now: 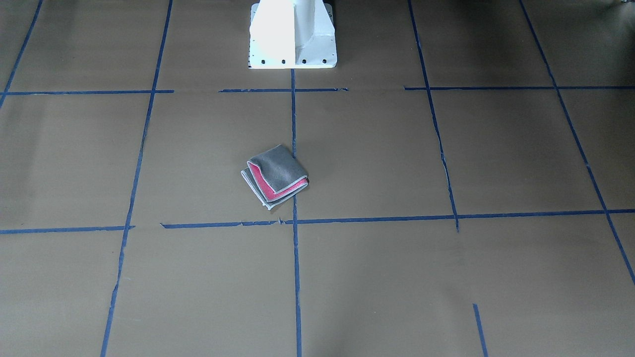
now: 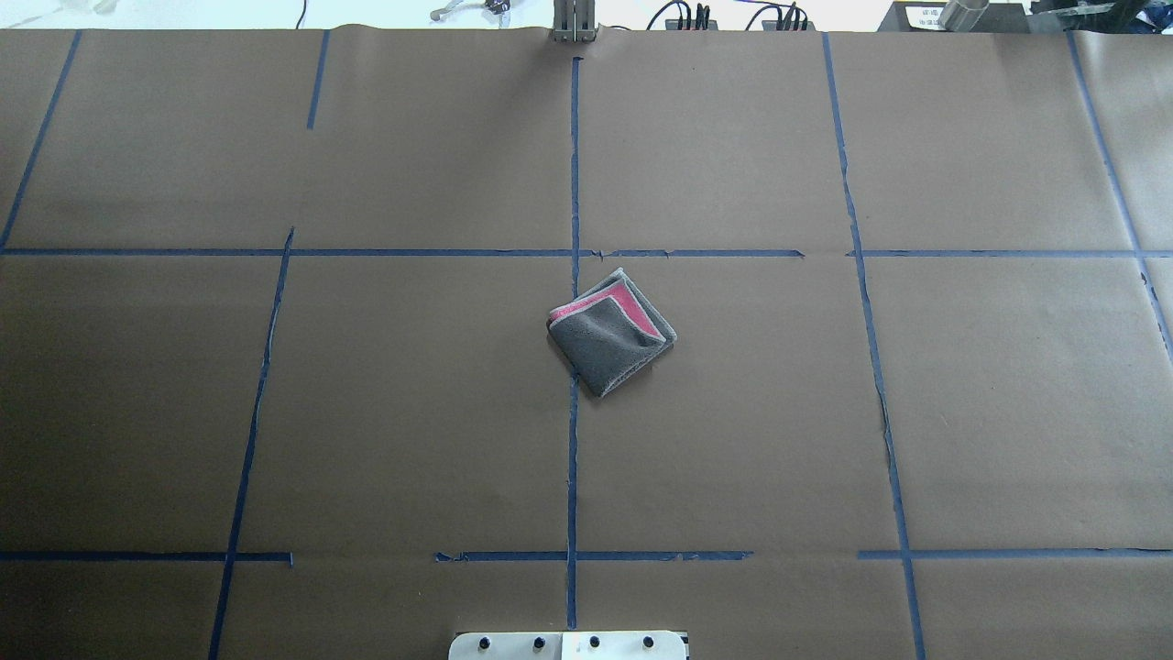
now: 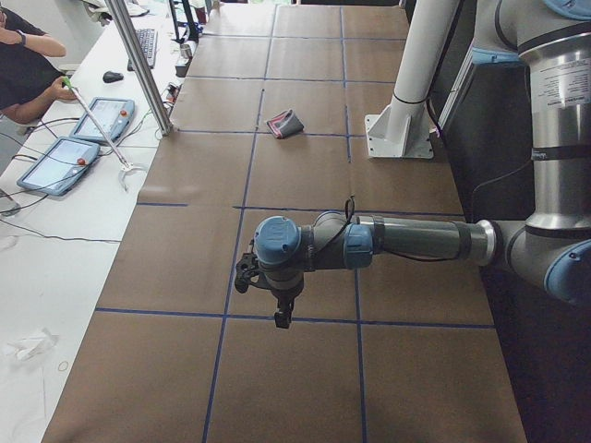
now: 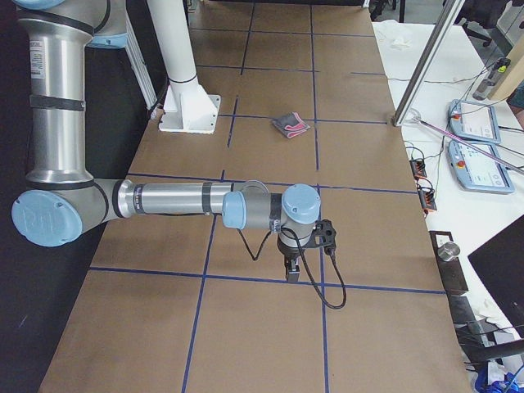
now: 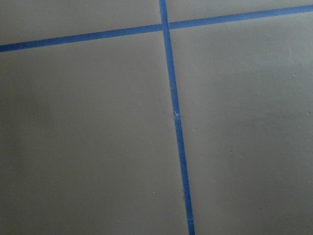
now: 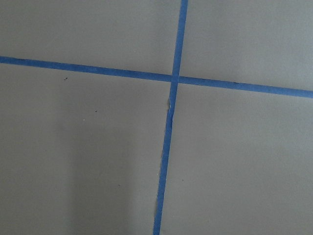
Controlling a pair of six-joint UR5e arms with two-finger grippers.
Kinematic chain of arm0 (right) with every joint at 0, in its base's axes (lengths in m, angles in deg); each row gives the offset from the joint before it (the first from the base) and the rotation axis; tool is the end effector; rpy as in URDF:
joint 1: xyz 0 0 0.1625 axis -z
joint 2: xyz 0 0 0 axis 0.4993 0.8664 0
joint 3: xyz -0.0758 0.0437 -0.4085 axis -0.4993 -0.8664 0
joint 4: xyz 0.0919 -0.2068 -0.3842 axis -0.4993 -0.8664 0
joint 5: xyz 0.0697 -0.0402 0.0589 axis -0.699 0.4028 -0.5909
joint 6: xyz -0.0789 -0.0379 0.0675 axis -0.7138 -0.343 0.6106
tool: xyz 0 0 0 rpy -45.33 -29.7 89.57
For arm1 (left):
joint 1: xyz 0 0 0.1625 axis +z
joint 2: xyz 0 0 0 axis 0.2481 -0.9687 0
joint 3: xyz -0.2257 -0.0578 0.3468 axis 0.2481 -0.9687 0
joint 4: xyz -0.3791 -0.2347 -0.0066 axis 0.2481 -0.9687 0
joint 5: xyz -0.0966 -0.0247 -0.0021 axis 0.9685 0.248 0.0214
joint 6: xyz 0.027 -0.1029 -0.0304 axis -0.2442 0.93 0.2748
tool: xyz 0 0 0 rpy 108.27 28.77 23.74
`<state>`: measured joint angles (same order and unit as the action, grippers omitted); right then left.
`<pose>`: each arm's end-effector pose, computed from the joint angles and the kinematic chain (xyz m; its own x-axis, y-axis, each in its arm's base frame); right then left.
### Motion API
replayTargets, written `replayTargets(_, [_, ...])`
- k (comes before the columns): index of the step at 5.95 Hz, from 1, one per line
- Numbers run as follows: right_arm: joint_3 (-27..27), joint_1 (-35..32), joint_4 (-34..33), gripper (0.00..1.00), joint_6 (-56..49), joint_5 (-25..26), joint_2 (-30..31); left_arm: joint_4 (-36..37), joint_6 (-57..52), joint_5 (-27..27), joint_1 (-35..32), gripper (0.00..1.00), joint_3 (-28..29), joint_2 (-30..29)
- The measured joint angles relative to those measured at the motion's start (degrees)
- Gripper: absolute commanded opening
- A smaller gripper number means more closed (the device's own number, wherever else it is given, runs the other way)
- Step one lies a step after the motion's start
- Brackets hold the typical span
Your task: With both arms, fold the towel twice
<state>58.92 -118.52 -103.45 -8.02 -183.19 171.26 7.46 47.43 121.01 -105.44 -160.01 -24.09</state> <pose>0.0440 -0.5020 0.6352 0.7141 -0.1104 0.6913 0.0877 0.9938 0.0682 -0.0608 -0.4461 0.6336 0.6718 0.1247 -0.7302 -0.1147 0.9913 0.0638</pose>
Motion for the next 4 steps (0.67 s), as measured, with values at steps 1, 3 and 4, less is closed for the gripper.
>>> replayTargets(1, [0.07, 0.24, -0.08, 1.0, 0.11, 0.01, -0.06, 1.14, 0.11, 0.0, -0.01, 1.0, -0.66, 0.02])
replayTargets(3, [0.1, 0.54, -0.1, 1.0, 0.2, -0.07, -0.1, 1.23, 0.48, -0.41, -0.06, 1.0, -1.42, -0.23])
replayTargets(4, [0.42, 0.67, -0.11, 1.0, 0.13, -0.09, -0.13, 1.19, 0.87, -0.57, -0.07, 1.0, -1.59, -0.98])
